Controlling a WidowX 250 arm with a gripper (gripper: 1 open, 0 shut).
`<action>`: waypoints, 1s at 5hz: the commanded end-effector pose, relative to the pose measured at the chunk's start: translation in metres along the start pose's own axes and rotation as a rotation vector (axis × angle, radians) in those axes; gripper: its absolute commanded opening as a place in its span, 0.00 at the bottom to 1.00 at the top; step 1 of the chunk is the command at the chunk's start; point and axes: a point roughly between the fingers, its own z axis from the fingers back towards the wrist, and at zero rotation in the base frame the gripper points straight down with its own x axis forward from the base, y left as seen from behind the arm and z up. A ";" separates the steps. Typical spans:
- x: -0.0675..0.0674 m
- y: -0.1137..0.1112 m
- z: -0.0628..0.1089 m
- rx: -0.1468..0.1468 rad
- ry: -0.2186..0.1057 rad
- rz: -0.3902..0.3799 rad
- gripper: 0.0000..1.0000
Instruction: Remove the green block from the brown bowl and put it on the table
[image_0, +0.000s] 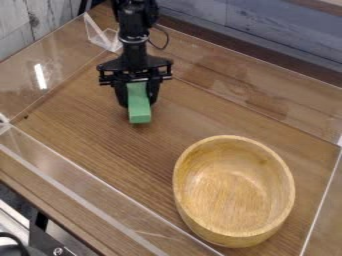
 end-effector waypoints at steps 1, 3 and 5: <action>0.011 -0.008 0.027 -0.027 -0.050 -0.026 1.00; 0.010 -0.016 0.055 -0.051 -0.041 -0.082 1.00; 0.004 -0.024 0.066 -0.069 -0.040 -0.102 1.00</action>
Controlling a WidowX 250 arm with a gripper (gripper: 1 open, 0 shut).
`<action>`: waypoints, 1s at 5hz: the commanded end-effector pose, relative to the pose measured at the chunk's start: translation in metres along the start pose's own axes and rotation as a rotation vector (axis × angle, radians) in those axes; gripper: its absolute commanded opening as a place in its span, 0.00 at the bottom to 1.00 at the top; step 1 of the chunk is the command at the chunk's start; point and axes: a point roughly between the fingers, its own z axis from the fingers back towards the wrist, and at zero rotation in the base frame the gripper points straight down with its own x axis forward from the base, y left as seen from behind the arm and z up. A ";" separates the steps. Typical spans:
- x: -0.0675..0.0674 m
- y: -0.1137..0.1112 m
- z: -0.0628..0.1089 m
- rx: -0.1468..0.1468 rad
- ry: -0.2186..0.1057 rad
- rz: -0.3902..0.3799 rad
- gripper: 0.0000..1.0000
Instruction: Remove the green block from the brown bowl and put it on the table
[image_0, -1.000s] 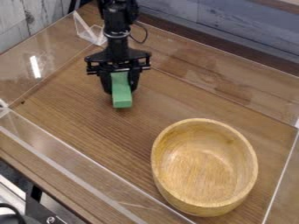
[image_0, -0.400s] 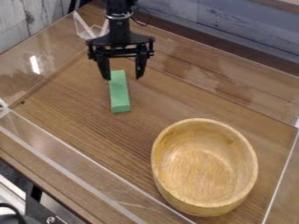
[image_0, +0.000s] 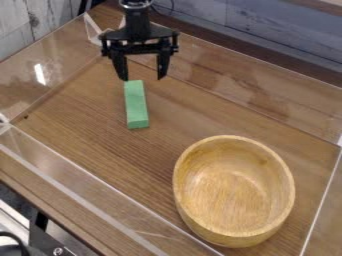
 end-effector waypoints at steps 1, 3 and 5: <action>-0.003 -0.012 0.023 -0.034 -0.062 0.006 1.00; 0.013 -0.014 0.032 -0.047 -0.065 0.037 1.00; 0.016 -0.024 0.040 -0.076 -0.066 -0.065 1.00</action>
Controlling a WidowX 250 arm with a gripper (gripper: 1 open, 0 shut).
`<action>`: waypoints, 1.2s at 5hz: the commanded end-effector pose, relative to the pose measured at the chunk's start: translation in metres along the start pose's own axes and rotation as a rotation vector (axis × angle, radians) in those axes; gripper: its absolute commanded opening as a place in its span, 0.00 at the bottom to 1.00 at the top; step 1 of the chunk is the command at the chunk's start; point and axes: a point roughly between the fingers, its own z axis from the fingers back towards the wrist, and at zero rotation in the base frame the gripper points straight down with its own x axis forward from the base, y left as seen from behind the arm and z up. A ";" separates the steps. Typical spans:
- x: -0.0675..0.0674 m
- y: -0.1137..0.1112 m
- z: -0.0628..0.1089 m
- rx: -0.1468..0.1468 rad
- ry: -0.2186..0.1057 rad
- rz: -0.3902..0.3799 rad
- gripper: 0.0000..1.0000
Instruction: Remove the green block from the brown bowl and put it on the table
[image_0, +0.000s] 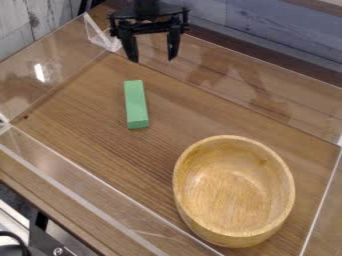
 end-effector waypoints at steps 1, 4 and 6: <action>0.009 -0.009 0.023 -0.028 -0.062 -0.030 1.00; 0.013 -0.009 0.045 -0.049 -0.081 -0.113 1.00; 0.021 0.003 0.058 -0.051 -0.088 -0.192 1.00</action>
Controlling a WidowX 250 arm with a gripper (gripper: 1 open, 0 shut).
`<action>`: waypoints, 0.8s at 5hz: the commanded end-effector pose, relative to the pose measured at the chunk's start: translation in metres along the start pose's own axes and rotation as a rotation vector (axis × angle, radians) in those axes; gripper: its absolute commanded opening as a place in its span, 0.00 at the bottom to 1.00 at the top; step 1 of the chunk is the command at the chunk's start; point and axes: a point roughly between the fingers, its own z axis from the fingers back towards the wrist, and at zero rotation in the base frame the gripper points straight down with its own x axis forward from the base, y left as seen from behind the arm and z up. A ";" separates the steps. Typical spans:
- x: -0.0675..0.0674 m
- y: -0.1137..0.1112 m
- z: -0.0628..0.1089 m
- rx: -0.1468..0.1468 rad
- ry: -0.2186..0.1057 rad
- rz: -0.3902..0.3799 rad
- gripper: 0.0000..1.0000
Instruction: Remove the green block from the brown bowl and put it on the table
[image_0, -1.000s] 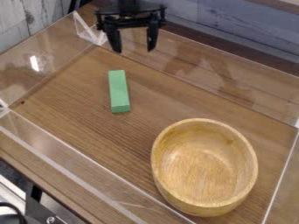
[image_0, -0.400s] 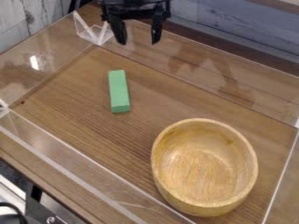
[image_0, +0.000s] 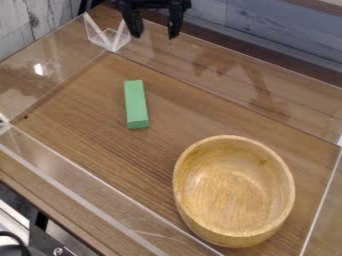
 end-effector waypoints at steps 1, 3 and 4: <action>0.016 -0.012 0.023 -0.005 -0.084 -0.016 1.00; 0.031 -0.017 0.011 -0.012 -0.117 0.022 1.00; 0.028 -0.010 0.003 -0.007 -0.134 0.074 1.00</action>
